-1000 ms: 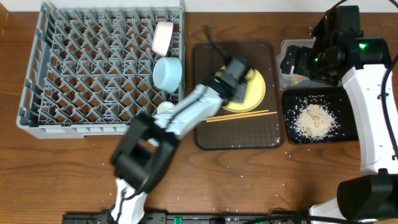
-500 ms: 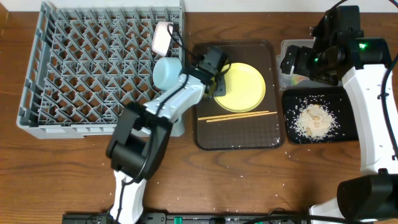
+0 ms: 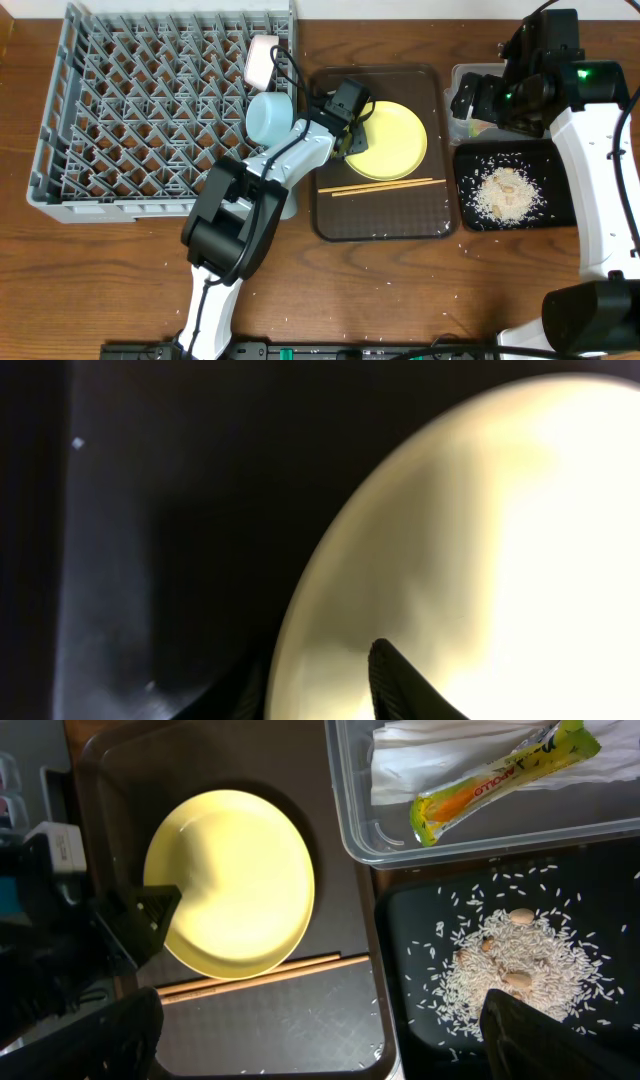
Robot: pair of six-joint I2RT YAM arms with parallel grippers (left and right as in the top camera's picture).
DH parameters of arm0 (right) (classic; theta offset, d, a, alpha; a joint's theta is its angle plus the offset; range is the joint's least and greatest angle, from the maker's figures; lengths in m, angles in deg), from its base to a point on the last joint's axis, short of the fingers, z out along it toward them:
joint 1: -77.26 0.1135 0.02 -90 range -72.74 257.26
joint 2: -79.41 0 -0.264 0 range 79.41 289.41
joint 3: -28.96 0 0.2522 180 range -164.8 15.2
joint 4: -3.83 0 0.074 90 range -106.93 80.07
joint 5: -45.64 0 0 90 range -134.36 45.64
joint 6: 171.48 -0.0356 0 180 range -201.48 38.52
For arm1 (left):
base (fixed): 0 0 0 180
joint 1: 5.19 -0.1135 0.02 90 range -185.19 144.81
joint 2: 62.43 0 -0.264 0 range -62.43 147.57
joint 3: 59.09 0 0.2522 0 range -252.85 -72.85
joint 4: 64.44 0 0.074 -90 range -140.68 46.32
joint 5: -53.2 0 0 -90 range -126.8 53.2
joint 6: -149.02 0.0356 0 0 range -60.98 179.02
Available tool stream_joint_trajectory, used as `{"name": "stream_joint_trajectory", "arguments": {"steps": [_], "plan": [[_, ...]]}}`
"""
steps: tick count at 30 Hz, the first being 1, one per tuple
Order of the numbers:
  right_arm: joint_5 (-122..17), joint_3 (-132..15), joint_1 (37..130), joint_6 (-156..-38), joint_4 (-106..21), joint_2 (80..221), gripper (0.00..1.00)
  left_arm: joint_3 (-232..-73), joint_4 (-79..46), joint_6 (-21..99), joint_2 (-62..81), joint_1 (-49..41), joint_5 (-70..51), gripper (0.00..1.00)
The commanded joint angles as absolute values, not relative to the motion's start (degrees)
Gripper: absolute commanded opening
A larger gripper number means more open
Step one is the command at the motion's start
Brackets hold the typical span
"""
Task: Sort waste into correct bins and load items into the dishwasher
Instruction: 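Grasp edge of yellow plate with left gripper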
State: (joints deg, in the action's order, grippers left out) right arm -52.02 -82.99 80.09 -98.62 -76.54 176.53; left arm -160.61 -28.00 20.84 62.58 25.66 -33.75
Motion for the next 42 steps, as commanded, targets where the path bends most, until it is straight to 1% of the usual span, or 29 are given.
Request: {"name": "stream_joint_trajectory", "arguments": {"steps": [1,2,3,10,20,29,30,31,33,34,37,42], "plan": [[-51.67,-83.25,80.66,-98.14,-76.58,176.62,0.99,-159.26,-27.19,19.25,68.30,25.47,-33.12,0.22],[-51.67,-83.25,80.66,-98.14,-76.58,176.62,0.99,-159.26,-27.19,19.27,68.30,25.47,-33.14,0.14],[-51.67,-83.25,80.66,-98.14,-76.58,176.62,0.99,-159.26,-27.21,19.27,68.28,25.47,-33.14,0.08],[-51.67,-83.25,80.66,-98.14,-76.58,176.62,0.99,-159.54,-28.15,20.30,66.47,24.99,-33.36,0.08],[-51.67,-83.25,80.66,-98.14,-76.58,176.62,0.99,-159.61,-28.26,27.36,54.14,23.04,-33.34,0.07],[-51.67,-83.25,80.66,-98.14,-76.58,176.62,0.99,-159.59,-27.98,28.78,50.42,23.04,-32.90,0.08],[-51.67,-83.25,80.66,-98.14,-76.58,176.62,0.99,-159.43,-27.94,28.30,50.69,23.00,-32.66,0.11],[-51.67,-83.25,80.66,-98.14,-76.58,176.62,0.99,-159.24,-27.98,26.96,51.06,23.00,-32.24,0.23],[-51.67,-83.25,80.66,-98.14,-76.58,176.62,0.99,-159.19,-28.33,24.91,52.35,23.00,-31.15,0.43],[-51.67,-83.25,80.66,-98.14,-76.58,176.62,0.99,-159.19,-28.79,24.23,53.07,22.98,-30.30,0.49],[-51.67,-83.25,80.66,-98.14,-76.58,176.62,0.99,-159.19,-31.87,24.21,56.19,22.95,-26.82,0.54],[-51.67,-83.25,80.66,-98.14,-76.58,176.62,0.99,-159.19,-34.49,24.25,59.63,22.95,-26.91,0.55]]}}
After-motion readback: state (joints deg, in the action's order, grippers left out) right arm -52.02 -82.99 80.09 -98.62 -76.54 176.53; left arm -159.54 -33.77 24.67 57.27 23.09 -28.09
